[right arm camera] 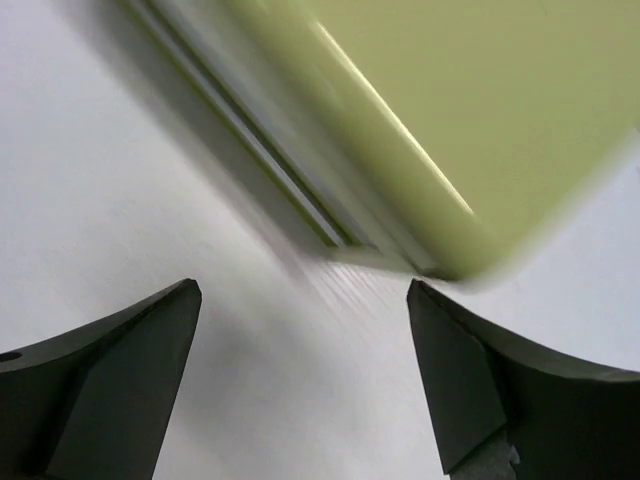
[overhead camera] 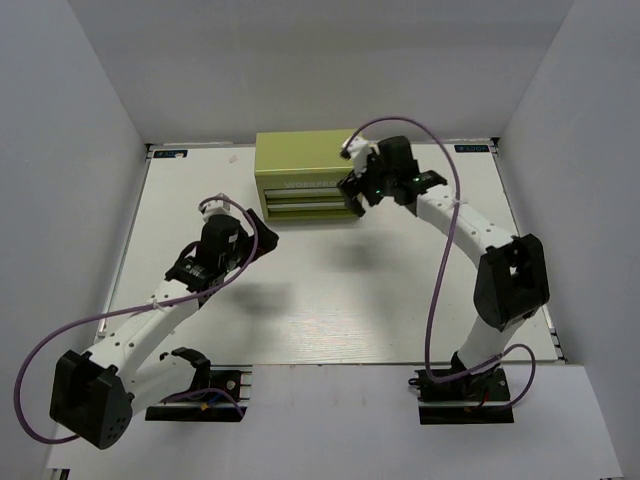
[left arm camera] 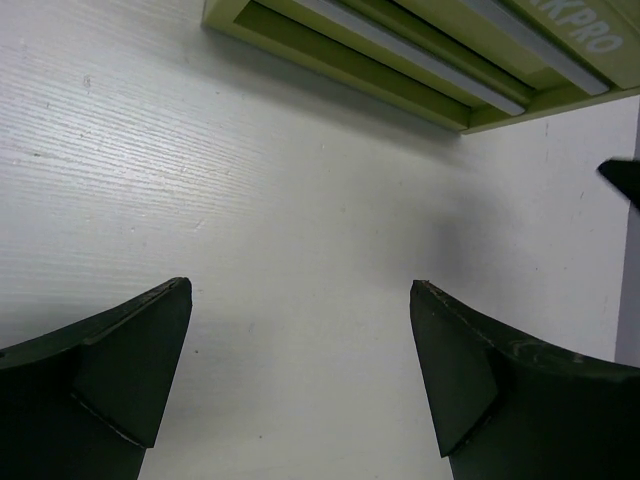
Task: Sort the stationery into containers
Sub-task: Reset both arms
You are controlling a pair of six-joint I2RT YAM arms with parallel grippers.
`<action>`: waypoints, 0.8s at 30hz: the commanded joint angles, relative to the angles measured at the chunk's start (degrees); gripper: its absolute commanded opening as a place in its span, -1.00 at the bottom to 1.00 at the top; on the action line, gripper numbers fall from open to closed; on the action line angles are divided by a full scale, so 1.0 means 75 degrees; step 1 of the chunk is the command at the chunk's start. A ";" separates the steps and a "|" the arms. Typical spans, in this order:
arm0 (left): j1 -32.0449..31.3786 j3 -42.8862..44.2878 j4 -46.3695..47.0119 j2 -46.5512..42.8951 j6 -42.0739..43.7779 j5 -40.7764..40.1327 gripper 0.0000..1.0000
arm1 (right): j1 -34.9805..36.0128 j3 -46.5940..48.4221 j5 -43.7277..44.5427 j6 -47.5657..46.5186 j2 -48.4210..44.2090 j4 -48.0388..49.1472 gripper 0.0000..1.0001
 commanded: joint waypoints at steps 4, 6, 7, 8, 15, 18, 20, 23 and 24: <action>0.0024 0.0648 0.0353 0.0499 0.0706 0.0457 1.00 | -0.2081 0.1541 0.0514 0.2081 0.0934 -0.0982 0.80; 0.0024 0.0834 0.0353 0.0605 0.0813 0.0458 1.00 | -0.2470 0.1837 0.0759 0.2245 0.1040 -0.1182 0.80; 0.0024 0.0835 0.0353 0.0686 0.0905 0.0551 1.00 | -0.2622 0.1837 0.0866 0.2281 0.1018 -0.1240 0.80; 0.0024 0.0916 0.0353 0.0757 0.0906 0.0552 1.00 | -0.2786 0.1768 0.0901 0.2293 0.0971 -0.1066 0.80; 0.0024 0.0847 0.0423 0.0758 0.0906 0.0856 1.00 | -0.3034 0.0246 0.0269 0.2117 -0.0118 -0.0585 0.80; 0.0024 0.0684 0.0423 0.0605 0.0977 0.0682 1.00 | -0.3139 -0.0130 0.0643 0.2175 -0.0295 -0.0350 0.80; 0.0024 0.0683 0.0423 0.0605 0.0977 0.0598 1.00 | -0.3244 -0.0529 0.0853 0.2164 -0.0447 -0.0280 0.80; 0.0024 0.0683 0.0354 0.0605 0.0977 0.0528 1.00 | -0.3432 -0.1243 0.0867 0.2129 -0.0705 0.0118 0.80; 0.0024 0.0683 0.0353 0.0605 0.1046 0.0447 1.00 | -0.3490 -0.1361 0.0867 0.2059 -0.0903 0.0351 0.80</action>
